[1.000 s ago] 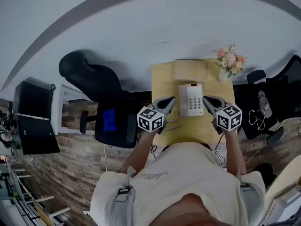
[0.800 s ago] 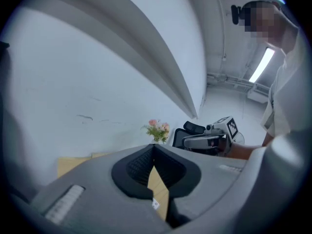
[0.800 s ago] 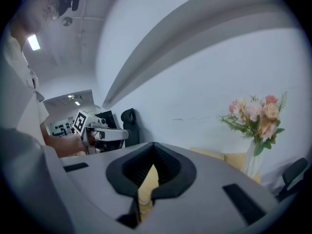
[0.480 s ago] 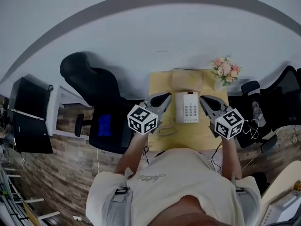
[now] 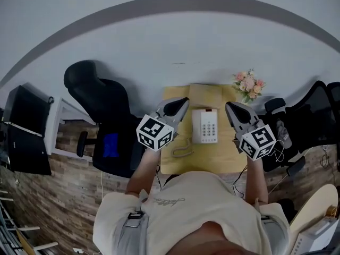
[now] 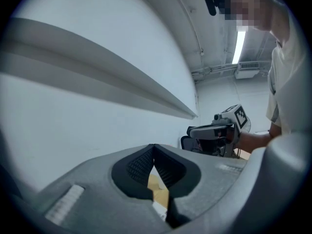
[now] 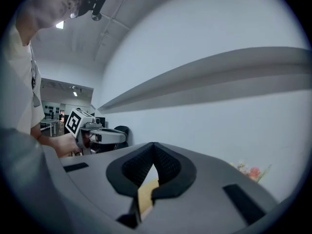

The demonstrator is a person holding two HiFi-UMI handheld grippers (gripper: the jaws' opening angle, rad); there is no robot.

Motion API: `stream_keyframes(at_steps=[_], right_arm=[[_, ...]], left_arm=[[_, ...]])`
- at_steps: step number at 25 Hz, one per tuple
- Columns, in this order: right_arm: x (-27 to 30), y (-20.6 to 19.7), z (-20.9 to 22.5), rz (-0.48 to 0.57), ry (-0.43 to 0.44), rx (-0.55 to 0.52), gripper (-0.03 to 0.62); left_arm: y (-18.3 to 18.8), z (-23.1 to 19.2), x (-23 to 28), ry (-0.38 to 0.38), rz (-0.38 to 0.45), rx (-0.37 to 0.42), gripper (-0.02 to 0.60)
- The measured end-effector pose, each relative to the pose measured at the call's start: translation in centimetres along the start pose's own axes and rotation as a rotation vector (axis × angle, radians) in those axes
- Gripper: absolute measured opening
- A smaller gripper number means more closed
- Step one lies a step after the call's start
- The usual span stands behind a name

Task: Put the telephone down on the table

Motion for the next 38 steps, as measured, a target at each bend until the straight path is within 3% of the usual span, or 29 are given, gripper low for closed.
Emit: stream_keyframes(at_steps=[5,12,32,38], right_arm=[[0.2,2.1,-0.2,0.065,-0.057,-0.05,0.002],[0.4,2.1,-0.4,0.097,-0.087,-0.02,0.002],[1.4,-1.8,-0.9,-0.016,-0.037,-0.037,0.002],[1.7,-2.9,-0.3,-0.022,-0.007,0.018,0.002]], left_arm=[[2.1,-1.2,-0.6,0.078,0.039,0.075,0.017],[2.4,-2.2,-1.8,0.178,0.111,0.065,0.017],[-2.1,-2.2,-1.1,0.153,0.009,0.001,0.017],[-2.5,-2.6,-1.3,0.167,-0.01,-0.003,0.017]])
Point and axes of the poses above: the fingertips, and each gripper's own axes: x forward along the fingers, z to its right, y out of its top, the point moved 5 cm from there along -x, backward along the fingers, and after that the axes turned 3 degrees about -y, right-handed, at the moved point
